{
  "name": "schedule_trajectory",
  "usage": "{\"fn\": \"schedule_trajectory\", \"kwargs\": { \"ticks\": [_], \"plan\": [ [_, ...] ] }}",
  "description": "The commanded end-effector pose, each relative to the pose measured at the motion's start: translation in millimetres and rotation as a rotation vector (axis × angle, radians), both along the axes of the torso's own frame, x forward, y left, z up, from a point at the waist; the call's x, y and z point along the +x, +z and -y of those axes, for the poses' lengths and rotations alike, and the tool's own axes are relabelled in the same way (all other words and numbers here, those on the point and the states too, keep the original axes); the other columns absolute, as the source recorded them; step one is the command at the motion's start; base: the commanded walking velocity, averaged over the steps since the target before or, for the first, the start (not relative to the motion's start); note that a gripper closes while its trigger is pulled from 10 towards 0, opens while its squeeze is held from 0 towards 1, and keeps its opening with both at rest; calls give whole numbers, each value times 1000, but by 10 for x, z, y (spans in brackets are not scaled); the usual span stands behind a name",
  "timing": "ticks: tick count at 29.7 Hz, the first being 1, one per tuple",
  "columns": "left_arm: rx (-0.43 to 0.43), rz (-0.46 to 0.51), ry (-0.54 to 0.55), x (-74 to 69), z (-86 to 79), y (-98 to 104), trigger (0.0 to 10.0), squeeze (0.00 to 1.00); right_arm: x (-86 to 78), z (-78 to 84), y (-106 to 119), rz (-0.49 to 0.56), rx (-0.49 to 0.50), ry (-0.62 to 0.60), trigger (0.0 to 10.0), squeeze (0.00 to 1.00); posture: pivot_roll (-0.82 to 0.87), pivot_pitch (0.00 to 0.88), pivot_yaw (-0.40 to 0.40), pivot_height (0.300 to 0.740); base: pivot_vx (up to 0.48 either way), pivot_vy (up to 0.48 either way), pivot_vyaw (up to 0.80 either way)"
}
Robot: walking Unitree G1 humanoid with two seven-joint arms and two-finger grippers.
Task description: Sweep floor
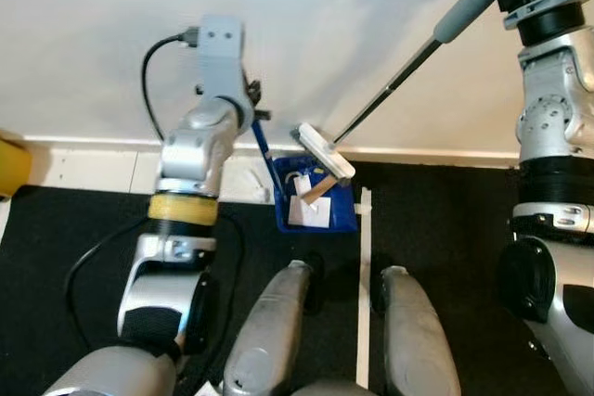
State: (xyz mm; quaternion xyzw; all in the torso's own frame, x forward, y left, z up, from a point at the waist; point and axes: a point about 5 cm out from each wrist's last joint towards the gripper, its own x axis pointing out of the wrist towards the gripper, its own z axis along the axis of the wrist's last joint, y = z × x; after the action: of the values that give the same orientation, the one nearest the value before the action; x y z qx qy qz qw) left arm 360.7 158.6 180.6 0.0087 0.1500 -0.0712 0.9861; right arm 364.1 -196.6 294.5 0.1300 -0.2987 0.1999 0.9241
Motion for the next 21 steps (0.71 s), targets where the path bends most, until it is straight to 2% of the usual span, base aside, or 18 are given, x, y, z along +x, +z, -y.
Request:
{"fn": "schedule_trajectory", "kwargs": {
  "ticks": [1,2,3,4,7,11,17,21],
  "plan": [
    [2,-52,7,-61,-125,-119,10000,0,-77,59,81,48,10,-18,10000,0,20,238,41,740,0,0,0],
    [2,-52,7,-61,-125,-119,10000,0,-77,59,81,48,10,-18,10000,0,20,238,41,740,0,0,0],
    [16,-21,-10,-122,-319,-13,10000,0,-58,71,-123,-32,-28,-72,10000,0,23,219,38,740,0,0,0],
    [20,-11,-18,-143,-375,28,10000,0,-51,72,-202,-62,-48,-95,10000,0,23,219,38,740,0,0,0],
    [23,6,-28,-171,-459,92,10000,0,-22,78,-368,-123,-63,-134,10000,0,26,205,39,740,0,0,0],
    [22,65,-35,-209,-669,265,10000,0,-22,-21,-768,-251,-98,-216,10000,0,36,186,44,740,0,0,0],
    [39,98,-29,-213,-743,330,10000,0,-33,12,-953,-318,-52,-283,10000,0,38,171,54,740,0,0,0],
    [41,120,-31,-204,-734,353,10000,0,-50,21,-1056,-346,-68,-308,10000,0,34,159,60,740,0,0,0]
  ]
}}
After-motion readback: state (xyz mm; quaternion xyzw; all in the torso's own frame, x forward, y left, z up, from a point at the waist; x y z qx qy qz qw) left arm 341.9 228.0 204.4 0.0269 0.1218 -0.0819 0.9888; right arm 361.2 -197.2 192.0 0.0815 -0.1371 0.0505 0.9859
